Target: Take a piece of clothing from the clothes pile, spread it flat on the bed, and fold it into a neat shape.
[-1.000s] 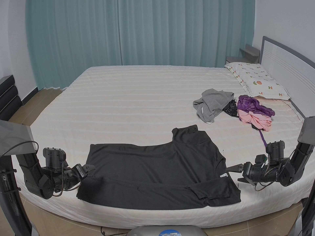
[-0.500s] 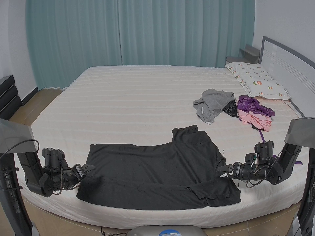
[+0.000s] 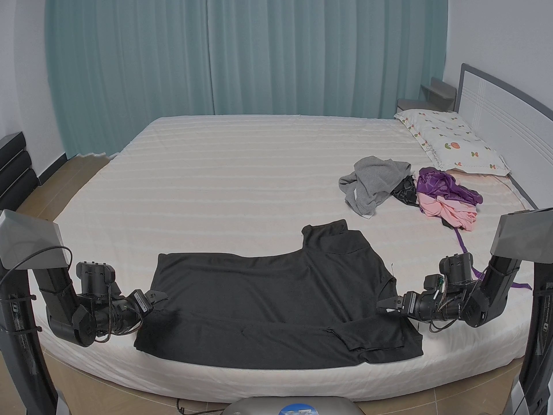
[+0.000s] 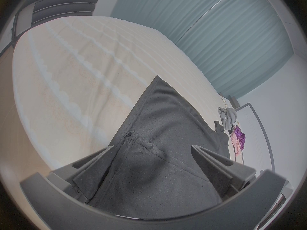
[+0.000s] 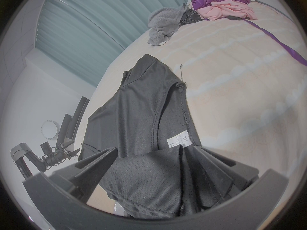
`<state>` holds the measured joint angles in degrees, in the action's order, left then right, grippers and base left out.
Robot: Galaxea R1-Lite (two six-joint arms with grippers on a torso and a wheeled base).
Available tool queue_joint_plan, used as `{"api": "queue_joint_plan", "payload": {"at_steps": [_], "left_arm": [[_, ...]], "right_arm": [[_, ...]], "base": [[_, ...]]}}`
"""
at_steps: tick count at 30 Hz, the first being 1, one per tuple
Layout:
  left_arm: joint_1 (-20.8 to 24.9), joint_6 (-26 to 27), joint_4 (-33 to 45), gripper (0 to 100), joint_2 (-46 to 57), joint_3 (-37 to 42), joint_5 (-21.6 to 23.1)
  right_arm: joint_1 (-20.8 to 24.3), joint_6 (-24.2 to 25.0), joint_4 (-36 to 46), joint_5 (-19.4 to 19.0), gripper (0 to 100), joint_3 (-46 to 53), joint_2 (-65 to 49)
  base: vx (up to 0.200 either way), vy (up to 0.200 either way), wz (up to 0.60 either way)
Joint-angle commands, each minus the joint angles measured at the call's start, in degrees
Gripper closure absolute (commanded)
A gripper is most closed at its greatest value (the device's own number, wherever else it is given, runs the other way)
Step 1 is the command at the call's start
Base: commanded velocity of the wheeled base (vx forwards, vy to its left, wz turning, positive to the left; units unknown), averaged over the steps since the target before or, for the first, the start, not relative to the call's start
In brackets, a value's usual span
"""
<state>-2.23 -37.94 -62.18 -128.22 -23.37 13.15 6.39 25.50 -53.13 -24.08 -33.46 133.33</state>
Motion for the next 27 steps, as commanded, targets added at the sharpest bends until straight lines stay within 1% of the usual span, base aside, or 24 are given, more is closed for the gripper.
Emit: {"api": "queue_joint_plan", "payload": {"at_steps": [1, 3, 4, 11, 16, 21, 27], "left_arm": [[-0.05, -0.03, -0.04, 0, -0.01, -0.01, -0.23], [-0.05, -0.03, -0.04, 0, -0.01, -0.01, -0.23], [-0.05, -0.03, -0.04, 0, -0.01, -0.1, -0.32], [-0.32, -0.21, 0.48, 0, -0.01, -0.54, -0.67], [-0.41, -0.12, 0.66, 0, 0.08, -1.33, -1.55], [-0.49, -0.21, 3.39, 0, 0.08, -3.96, -4.45], [-0.93, -0.21, 6.29, 0, 0.08, -6.51, -4.8]], "right_arm": [[0.38, -0.1, -0.05, 0.08, 0, -0.02, 0.62], [0.38, -0.19, -0.05, 0.08, 0, 0.06, 0.7], [0.47, -0.28, -0.14, 0.08, 100, 0.06, 0.7], [0.47, -1.33, -0.57, 0.08, 100, 0.77, 0.35], [-0.94, -1.42, -0.57, -0.01, 100, 1.21, -0.7], [-2.61, -1.16, -1.28, -0.62, 100, 2.88, -2.64], [-3.14, -0.63, -1.37, -0.97, 100, 3.49, -3.43]], "base": [[0.0, 0.0, 0.0], [0.0, 0.0, 0.0], [0.0, 0.0, 0.0], [0.0, 0.0, 0.0], [0.0, 0.0, 0.0], [0.0, 0.0, 0.0], [0.0, 0.0, 0.0]]}}
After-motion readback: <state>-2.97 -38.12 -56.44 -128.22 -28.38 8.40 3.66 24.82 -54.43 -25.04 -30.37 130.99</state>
